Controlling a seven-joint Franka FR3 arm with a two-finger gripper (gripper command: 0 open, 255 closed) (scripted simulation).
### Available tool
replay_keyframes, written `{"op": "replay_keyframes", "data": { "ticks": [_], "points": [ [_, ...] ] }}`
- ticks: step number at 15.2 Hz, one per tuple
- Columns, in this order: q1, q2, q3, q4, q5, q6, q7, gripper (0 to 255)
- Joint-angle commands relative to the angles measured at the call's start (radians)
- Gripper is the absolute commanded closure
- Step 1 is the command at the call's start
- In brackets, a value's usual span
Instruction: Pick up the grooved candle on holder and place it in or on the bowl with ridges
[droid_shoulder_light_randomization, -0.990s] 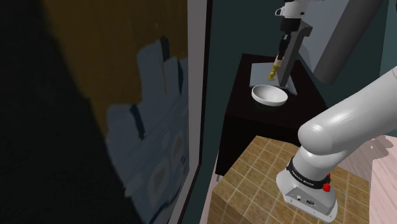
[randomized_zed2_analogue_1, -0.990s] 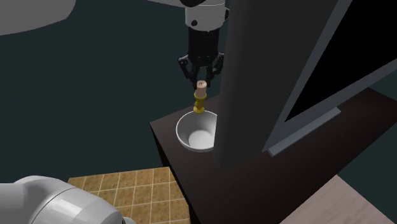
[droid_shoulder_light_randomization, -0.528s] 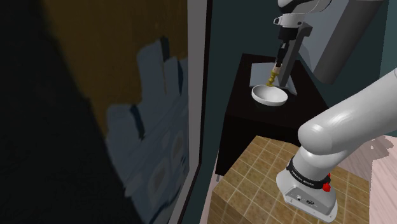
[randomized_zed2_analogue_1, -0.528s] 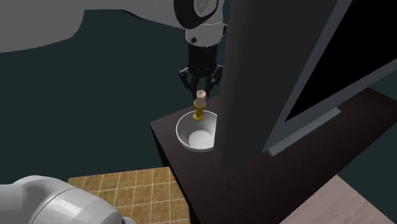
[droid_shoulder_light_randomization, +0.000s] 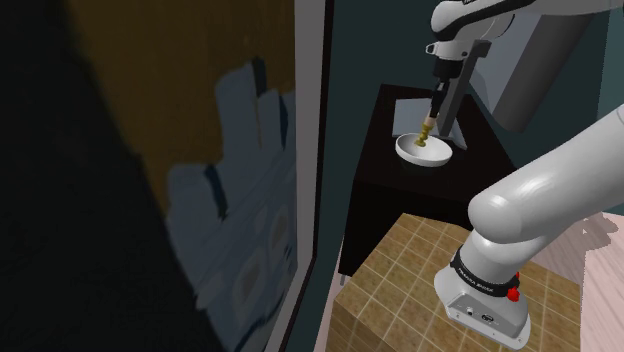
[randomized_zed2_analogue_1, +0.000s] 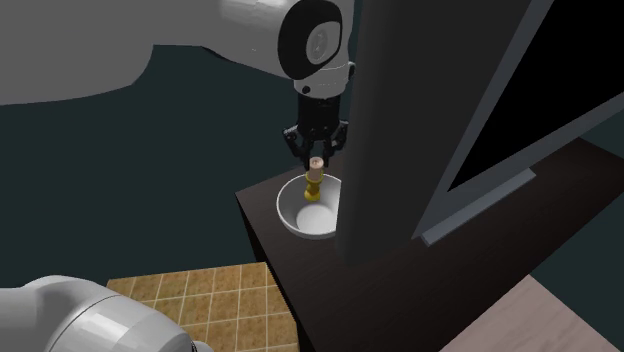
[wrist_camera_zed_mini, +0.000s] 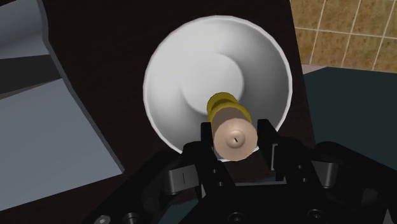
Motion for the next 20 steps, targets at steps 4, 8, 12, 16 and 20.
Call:
{"op": "replay_keyframes", "data": {
  "ticks": [4,8,12,16,20],
  "points": [
    [0.000,0.015,-0.005,-0.055,0.000,0.069,0.002,255],
    [0.000,0.015,-0.005,-0.057,0.000,0.072,0.001,255],
    [0.000,0.015,-0.005,-0.057,0.000,0.072,0.001,255],
    [0.000,0.015,-0.005,-0.057,0.000,0.072,0.001,0],
    [0.002,0.005,0.001,0.002,0.002,0.003,0.002,0]
  ]
}}
